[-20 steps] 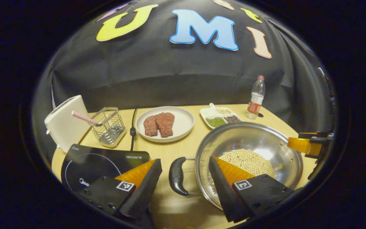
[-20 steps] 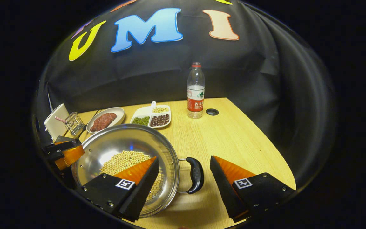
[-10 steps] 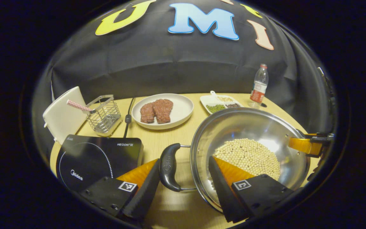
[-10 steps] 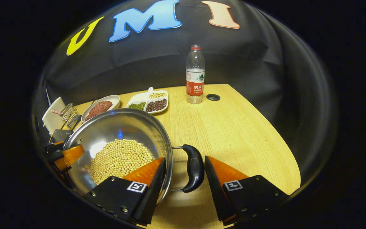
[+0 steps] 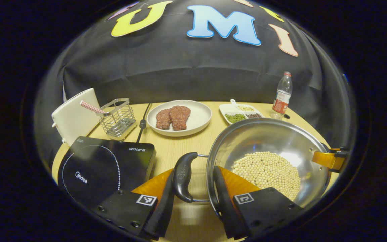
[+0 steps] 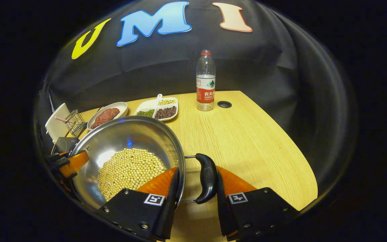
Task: First push the handle of the pot to place it horizontally, then grasp the pot with both hands and set it on the induction cooktop.
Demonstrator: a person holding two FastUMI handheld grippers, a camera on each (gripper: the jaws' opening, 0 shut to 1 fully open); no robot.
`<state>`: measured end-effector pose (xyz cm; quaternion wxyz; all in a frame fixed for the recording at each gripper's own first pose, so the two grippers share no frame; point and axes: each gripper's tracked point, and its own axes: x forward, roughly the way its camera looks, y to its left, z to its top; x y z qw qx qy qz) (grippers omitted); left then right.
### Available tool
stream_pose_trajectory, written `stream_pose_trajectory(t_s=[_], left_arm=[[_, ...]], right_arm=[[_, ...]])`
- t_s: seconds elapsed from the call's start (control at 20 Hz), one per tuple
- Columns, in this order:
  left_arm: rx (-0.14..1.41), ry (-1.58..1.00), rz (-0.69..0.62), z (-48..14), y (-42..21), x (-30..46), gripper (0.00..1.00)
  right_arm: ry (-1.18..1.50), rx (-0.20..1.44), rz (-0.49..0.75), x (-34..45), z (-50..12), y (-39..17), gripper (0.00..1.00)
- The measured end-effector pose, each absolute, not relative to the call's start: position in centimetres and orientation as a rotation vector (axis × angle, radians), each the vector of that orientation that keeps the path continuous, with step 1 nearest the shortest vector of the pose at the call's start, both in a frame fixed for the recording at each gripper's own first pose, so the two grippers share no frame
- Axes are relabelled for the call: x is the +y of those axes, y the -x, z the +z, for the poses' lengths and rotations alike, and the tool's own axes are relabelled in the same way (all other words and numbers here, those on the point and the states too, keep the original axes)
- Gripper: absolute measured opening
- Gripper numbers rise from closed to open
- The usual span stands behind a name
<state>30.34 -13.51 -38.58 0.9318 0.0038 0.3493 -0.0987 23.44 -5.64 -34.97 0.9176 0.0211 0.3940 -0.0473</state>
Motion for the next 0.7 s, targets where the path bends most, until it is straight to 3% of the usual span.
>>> stream_pose_trajectory(t_s=[0.05,0.1,0.25,0.4,0.45,0.5,0.65,0.7], left_arm=[[0.716,-0.005,-0.195,-38.5,-30.3,-13.4,0.66],[0.709,-0.004,-0.186,-38.2,-30.3,-13.4,0.73],[0.675,-0.003,-0.172,-37.4,-30.2,-12.8,0.66],[0.656,0.012,-0.163,-36.3,-29.8,-11.8,0.73],[0.65,0.011,-0.16,-35.8,-29.7,-11.4,0.69],[0.644,0.009,-0.158,-35.4,-29.6,-10.9,0.73],[0.64,0.007,-0.157,-34.3,-29.2,-9.4,0.69],[0.637,0.007,-0.157,-34.0,-29.2,-8.7,0.73]], right_arm=[[-0.04,0.818,-0.094,-5.9,-34.8,-23.0,0.55],[-0.041,0.817,-0.089,-5.9,-34.4,-22.8,0.55],[-0.039,0.798,-0.077,-5.6,-32.7,-22.5,0.55],[-0.022,0.778,-0.07,-4.6,-31.1,-22.2,0.54],[-0.025,0.775,-0.07,-4.1,-30.8,-22.0,0.54],[-0.026,0.776,-0.07,-3.6,-30.5,-21.9,0.54],[-0.027,0.775,-0.076,-1.8,-29.7,-20.9,0.54],[-0.03,0.77,-0.078,-0.9,-29.3,-20.7,0.54]])
